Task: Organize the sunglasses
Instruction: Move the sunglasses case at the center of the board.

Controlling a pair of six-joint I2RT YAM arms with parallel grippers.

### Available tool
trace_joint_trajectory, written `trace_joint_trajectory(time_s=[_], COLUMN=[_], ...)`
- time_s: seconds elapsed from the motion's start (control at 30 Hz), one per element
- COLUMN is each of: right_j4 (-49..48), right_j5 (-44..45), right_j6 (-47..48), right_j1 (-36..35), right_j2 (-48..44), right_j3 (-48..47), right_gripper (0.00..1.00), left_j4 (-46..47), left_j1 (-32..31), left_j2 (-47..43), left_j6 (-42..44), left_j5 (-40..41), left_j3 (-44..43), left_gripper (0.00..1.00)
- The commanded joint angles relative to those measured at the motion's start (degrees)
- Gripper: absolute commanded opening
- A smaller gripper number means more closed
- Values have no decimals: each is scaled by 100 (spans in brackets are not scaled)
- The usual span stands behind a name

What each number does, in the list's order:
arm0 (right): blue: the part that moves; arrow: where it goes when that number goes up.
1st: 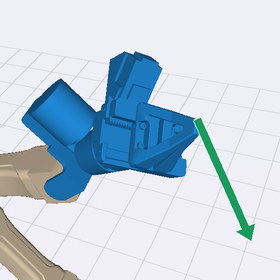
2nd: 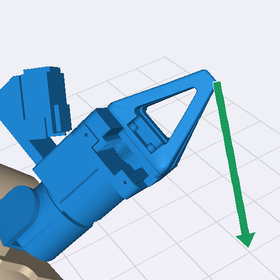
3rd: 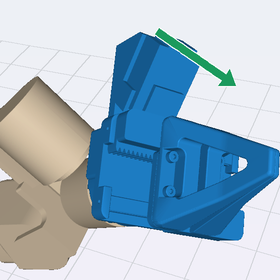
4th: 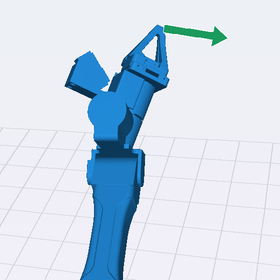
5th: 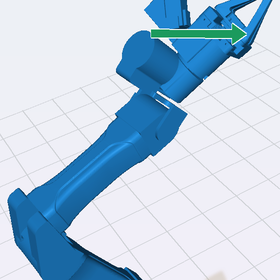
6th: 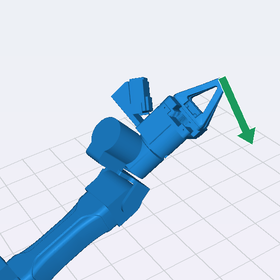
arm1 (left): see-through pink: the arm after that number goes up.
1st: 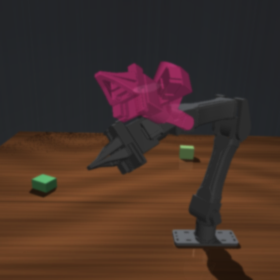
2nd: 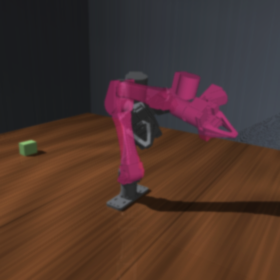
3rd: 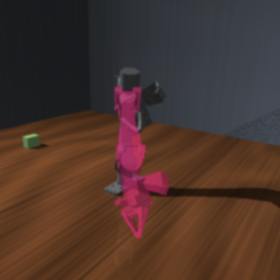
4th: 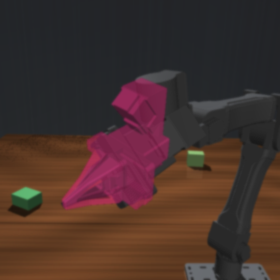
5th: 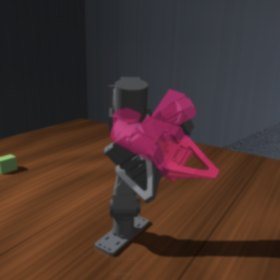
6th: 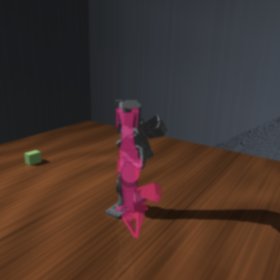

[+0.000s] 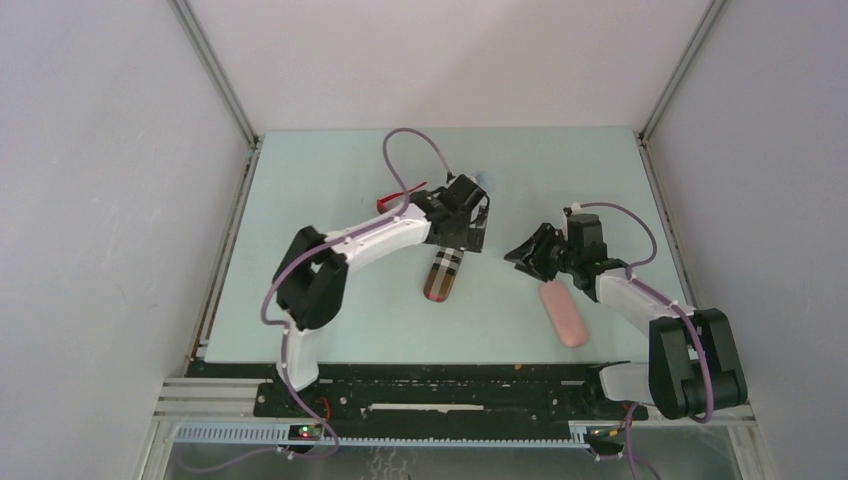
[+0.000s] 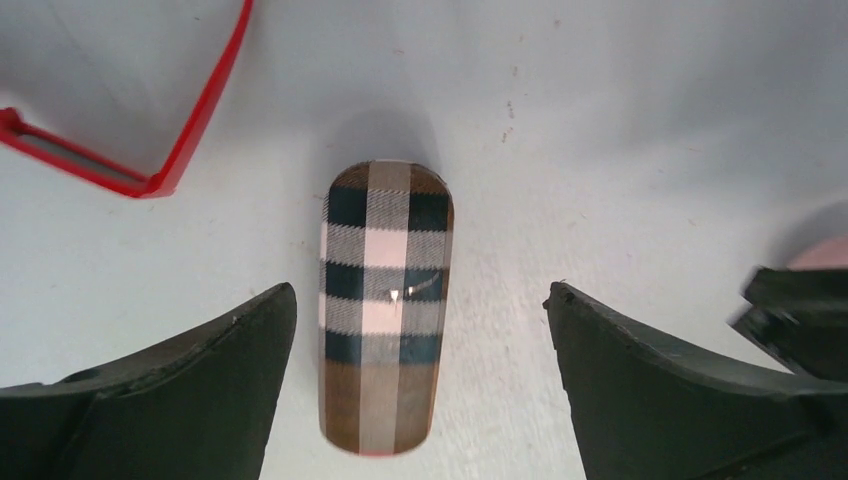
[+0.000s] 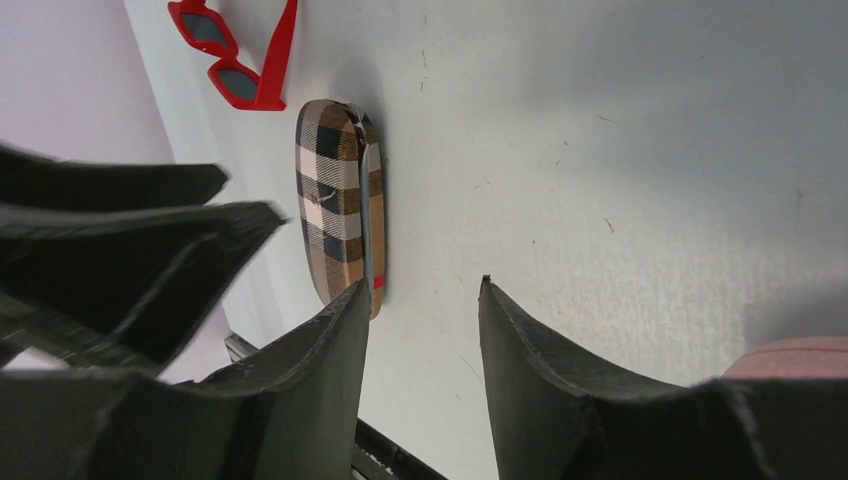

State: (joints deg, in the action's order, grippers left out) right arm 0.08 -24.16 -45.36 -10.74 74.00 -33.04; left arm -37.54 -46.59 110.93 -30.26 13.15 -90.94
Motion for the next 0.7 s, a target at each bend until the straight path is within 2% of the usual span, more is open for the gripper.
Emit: trace_joint_trajectory(time_s=[0.0, 0.07, 0.1, 0.13, 0.27, 0.43, 0.53, 0.67], right_j4=[405, 619, 641, 605, 554, 646, 1160, 2441], right_j5=[518, 1046, 1216, 1306, 1472, 1683, 1891, 2483], right_j6=[-196, -353, -434, -509, -752, -885, -940, -1243], right_j1=[-451, -908, -1127, -1351, -2126, -2615, -2795, -2955], right_j2=[-208, -212, -192, -147, 384, 1171, 1745, 2492], right_j3=[-72, -171, -206, -236, -619, -1390, -2054, -3046], right_gripper=[60, 68, 82, 85, 87, 87, 88, 89], left_j4=[188, 224, 254, 307, 580, 717, 738, 786], left_j1=[16, 94, 161, 250, 646, 1107, 1193, 1205], left_j2=[-1276, -1719, -1948, -2175, -3108, -3948, -4280, -4500], left_j6=[-228, -349, -409, -470, -701, -878, -955, -1037], left_j5=[188, 195, 156, 100, -158, -296, -302, -320], left_j3=[596, 981, 1193, 1437, 2487, 3497, 3868, 4120], left_gripper=[97, 97, 96, 96, 96, 96, 96, 95])
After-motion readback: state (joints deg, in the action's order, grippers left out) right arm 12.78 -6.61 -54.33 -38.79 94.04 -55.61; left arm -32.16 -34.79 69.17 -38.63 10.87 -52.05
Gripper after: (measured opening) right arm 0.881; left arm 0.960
